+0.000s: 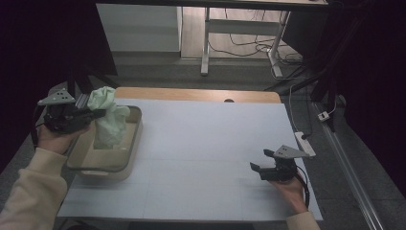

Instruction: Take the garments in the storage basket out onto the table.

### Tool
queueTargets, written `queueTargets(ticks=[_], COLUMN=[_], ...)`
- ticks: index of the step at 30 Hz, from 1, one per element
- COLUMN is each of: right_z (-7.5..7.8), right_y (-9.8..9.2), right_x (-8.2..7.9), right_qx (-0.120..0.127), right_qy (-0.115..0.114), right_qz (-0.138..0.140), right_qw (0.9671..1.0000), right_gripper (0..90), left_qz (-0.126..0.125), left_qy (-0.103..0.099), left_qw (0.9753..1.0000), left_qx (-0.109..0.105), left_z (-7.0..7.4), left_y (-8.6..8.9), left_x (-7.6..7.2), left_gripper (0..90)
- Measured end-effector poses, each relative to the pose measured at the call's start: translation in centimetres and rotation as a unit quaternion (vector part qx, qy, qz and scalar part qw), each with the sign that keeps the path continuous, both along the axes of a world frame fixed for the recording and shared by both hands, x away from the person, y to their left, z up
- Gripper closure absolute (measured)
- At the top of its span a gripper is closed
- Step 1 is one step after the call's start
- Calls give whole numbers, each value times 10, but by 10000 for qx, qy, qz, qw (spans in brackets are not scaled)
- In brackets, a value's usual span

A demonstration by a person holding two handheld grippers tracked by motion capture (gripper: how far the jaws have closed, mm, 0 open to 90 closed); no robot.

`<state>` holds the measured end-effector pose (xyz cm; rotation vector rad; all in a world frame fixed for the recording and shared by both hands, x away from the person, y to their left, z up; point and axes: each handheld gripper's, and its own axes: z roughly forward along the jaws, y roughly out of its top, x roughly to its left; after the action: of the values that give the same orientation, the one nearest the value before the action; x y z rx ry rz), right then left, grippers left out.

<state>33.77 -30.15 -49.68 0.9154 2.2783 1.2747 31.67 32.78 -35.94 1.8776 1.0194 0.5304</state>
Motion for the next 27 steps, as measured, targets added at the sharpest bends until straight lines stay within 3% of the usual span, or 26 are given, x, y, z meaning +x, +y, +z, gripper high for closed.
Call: queueTargets(ticks=[15,27], right_z=[1,1], right_y=[-1,-2], right_x=[0,0], right_qx=[37,53], right_qy=[-3,6], right_qz=[-37,-39], right_qw=[10000,10000], right_gripper=[182,183], left_qz=[-154,-341], left_qy=[-283,-318], left_qw=[9990,9981], left_qx=[-319,-404], left_z=[13,15], left_y=[-13,-26], left_x=[0,2], left_gripper=[805,805])
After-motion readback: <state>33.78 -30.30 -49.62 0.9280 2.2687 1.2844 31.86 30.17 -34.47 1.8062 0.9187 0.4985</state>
